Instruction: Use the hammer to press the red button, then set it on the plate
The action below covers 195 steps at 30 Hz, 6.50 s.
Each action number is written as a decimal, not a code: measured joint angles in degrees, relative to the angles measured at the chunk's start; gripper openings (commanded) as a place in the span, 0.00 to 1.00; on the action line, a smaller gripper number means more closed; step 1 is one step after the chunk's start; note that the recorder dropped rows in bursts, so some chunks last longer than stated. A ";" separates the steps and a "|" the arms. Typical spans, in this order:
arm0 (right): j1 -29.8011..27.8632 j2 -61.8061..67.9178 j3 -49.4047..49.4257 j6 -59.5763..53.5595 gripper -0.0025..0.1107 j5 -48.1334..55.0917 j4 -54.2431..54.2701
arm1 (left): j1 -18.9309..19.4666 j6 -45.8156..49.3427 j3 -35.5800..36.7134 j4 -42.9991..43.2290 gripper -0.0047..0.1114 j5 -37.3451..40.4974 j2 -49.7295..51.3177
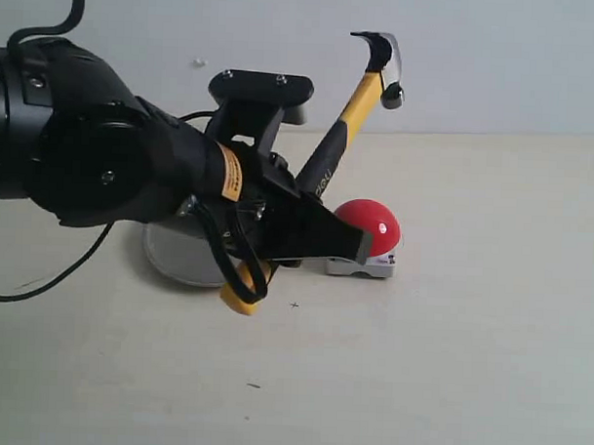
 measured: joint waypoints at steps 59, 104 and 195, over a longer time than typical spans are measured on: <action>0.00 0.00 0.00 0.00 0.02 0.00 0.00 | 0.64 -5.85 -14.11 11.08 0.04 10.38 4.27; 0.00 0.00 0.00 0.00 0.02 0.00 0.00 | 13.70 -12.64 28.04 1.01 0.04 -39.74 -6.93; 0.00 0.00 0.00 0.00 0.02 -1.33 0.00 | 30.93 -65.50 12.75 36.53 0.04 -61.77 26.20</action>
